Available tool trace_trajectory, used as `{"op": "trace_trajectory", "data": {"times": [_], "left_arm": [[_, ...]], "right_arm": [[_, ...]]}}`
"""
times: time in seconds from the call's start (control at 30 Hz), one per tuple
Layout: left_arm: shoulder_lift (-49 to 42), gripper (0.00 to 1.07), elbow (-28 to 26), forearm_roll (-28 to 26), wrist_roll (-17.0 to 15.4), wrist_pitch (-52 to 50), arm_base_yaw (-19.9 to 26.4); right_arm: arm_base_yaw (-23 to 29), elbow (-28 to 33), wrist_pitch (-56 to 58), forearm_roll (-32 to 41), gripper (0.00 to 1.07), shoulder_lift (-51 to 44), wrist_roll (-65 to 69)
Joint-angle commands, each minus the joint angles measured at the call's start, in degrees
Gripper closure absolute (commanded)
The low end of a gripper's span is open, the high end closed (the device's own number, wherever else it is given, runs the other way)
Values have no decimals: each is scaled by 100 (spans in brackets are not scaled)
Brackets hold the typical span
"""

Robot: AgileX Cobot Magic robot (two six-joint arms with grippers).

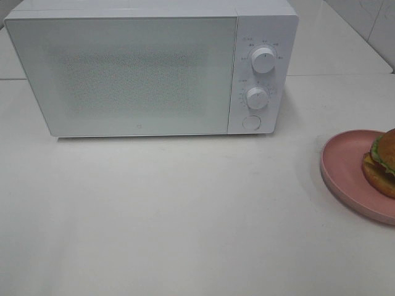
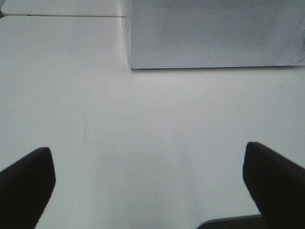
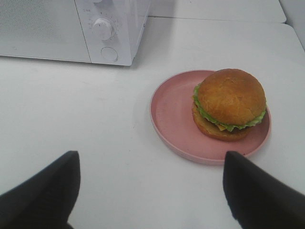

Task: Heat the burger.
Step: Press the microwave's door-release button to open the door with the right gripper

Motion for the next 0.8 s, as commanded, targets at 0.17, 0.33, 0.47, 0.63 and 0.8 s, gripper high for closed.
{"op": "trace_trajectory", "data": {"times": [0.17,0.33,0.47,0.63,0.8], "left_arm": [[-6,7,17,-6,-40,-80,-17],[-6,7,17,-6,-40,-80,-17],[-6,7,17,-6,-40,-80,-17],[-6,7,17,-6,-40,-80,-17],[-6,7,17,-6,-40,-80,-17]], "right_arm": [[-6,-120,-315,-23,27,264,46],[-6,-132,-951,-23,28,985,40],[-6,-115,-1335,-23,29,1484,40],[-6,-115,-1948,-23,30,2338,40],[-6,-115,-2573,-11,31,3025,23]]}}
